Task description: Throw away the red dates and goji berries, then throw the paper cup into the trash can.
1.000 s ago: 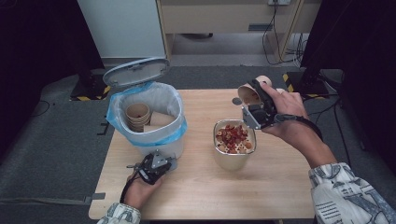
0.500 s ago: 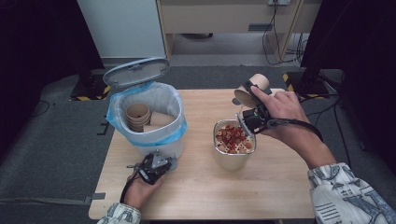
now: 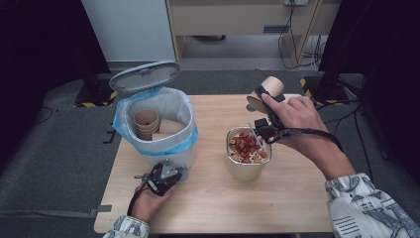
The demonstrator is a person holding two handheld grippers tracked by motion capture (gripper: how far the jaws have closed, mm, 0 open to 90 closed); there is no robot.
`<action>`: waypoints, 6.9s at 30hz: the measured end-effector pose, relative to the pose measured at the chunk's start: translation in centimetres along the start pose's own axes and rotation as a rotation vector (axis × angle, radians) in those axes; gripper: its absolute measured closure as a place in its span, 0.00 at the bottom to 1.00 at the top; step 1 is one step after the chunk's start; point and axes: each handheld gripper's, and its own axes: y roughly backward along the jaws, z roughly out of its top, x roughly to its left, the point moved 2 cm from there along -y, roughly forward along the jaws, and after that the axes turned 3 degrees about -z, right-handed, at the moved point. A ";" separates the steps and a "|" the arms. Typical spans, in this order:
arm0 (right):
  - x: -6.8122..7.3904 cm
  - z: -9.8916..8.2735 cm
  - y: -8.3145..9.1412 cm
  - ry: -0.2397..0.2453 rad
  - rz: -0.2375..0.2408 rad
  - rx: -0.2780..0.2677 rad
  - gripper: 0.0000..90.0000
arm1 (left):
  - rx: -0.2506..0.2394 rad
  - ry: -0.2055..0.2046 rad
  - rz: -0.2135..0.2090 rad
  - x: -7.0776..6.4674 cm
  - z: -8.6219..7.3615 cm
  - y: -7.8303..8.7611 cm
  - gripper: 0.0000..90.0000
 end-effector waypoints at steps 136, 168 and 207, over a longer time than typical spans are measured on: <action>-1.5 -2.1 -4.8 -1.154 0.220 -0.256 0.34 | 0.003 -0.005 -0.003 0.0 0.0 0.1 1.00; -4.3 -1.3 -5.0 -1.318 0.246 -0.329 0.34 | 0.003 -0.006 -0.004 0.0 0.0 0.1 0.99; -5.6 0.0 -6.0 -1.489 0.335 -0.385 0.34 | 0.002 -0.002 -0.006 0.0 0.0 0.0 0.99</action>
